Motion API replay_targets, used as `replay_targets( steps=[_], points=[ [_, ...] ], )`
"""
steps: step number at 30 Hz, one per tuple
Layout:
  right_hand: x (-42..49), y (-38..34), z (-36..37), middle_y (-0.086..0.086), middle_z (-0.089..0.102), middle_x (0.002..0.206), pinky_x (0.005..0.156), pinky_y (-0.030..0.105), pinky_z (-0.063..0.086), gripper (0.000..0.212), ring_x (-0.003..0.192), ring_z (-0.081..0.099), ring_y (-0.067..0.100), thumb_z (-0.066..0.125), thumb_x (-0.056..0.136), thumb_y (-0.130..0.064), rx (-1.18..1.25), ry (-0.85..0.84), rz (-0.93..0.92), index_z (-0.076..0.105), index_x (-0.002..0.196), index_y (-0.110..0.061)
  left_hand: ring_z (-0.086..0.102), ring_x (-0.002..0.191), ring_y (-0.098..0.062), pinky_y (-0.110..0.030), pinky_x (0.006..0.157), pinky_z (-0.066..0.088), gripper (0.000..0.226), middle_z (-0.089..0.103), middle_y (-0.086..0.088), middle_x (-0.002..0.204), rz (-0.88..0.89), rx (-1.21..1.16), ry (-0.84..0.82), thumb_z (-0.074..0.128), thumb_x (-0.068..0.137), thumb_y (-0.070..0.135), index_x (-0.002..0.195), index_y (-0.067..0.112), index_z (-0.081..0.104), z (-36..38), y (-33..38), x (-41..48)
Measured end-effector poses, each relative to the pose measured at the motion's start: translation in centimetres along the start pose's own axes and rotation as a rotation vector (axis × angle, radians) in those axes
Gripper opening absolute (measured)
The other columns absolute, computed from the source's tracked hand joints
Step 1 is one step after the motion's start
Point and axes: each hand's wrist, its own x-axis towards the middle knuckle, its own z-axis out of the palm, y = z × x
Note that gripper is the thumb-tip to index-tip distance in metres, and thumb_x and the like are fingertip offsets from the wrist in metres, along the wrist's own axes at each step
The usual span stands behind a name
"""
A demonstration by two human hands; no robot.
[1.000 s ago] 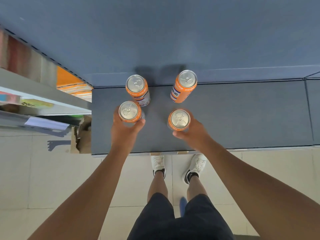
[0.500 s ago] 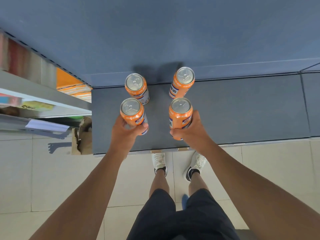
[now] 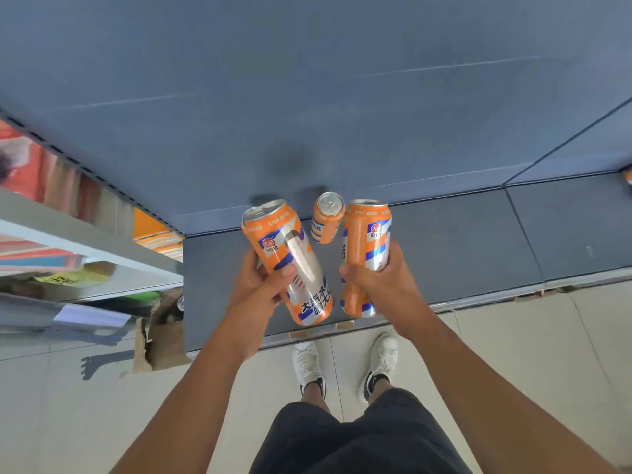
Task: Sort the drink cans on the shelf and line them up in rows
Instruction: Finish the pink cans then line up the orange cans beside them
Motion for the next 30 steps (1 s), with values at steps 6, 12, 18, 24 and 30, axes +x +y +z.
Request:
replay_targets(
  steps=[6,12,18,24,30],
  points=[
    [-1.9,-2.5,-1.4,0.004,0.073,0.092,0.058,0.029,0.056,0.054,0.074,0.073,0.015,0.076,0.069,-0.041,0.064,0.079,-0.022,0.056,0.114,-0.018,0.069,0.106,-0.021,-0.036,0.085,0.058,0.059,0.07,-0.006,0.121,-0.083,-0.09,-0.035,0.063,0.08,0.05,0.132,0.023,0.057,3.1,3.0,-0.9],
    [-3.7,-4.0,-2.9,0.001,0.068,0.11,0.08,0.04,0.06,0.029,0.096,0.07,0.021,0.055,0.097,-0.038,0.243,0.175,-0.034,0.05,0.123,-0.026,0.071,0.102,-0.028,-0.04,0.08,0.059,0.057,0.074,-0.003,0.109,-0.081,0.043,-0.092,0.087,0.067,0.033,0.117,0.03,0.061,5.6,4.6,-1.1],
    [-5.2,-4.8,-5.3,-0.003,0.073,0.101,0.067,0.028,0.059,0.036,0.085,0.073,0.014,0.074,0.084,-0.033,0.244,0.251,-0.123,0.058,0.115,-0.027,0.071,0.098,-0.035,-0.045,0.079,0.059,0.07,0.074,-0.008,0.106,-0.06,0.113,-0.173,0.082,0.057,0.033,0.122,0.023,0.06,8.9,5.5,-0.9],
    [-7.0,-4.9,-10.1,-0.01,0.071,0.09,0.055,0.02,0.055,0.028,0.076,0.072,0.01,0.073,0.085,-0.034,0.325,0.339,-0.17,0.056,0.106,-0.034,0.071,0.097,-0.035,-0.043,0.076,0.059,0.08,0.074,-0.009,0.108,-0.061,0.171,-0.256,0.08,0.048,0.043,0.123,0.022,0.06,14.2,5.7,-1.1],
    [-9.4,-3.8,-18.5,-0.012,0.07,0.09,0.057,0.021,0.055,0.029,0.076,0.072,0.01,0.073,0.084,-0.035,0.429,0.449,-0.224,0.054,0.106,-0.036,0.072,0.094,-0.036,-0.044,0.073,0.059,0.076,0.074,-0.009,0.101,-0.025,0.262,-0.333,0.081,0.047,0.043,0.118,0.022,0.062,22.8,4.5,-1.6]
  ],
)
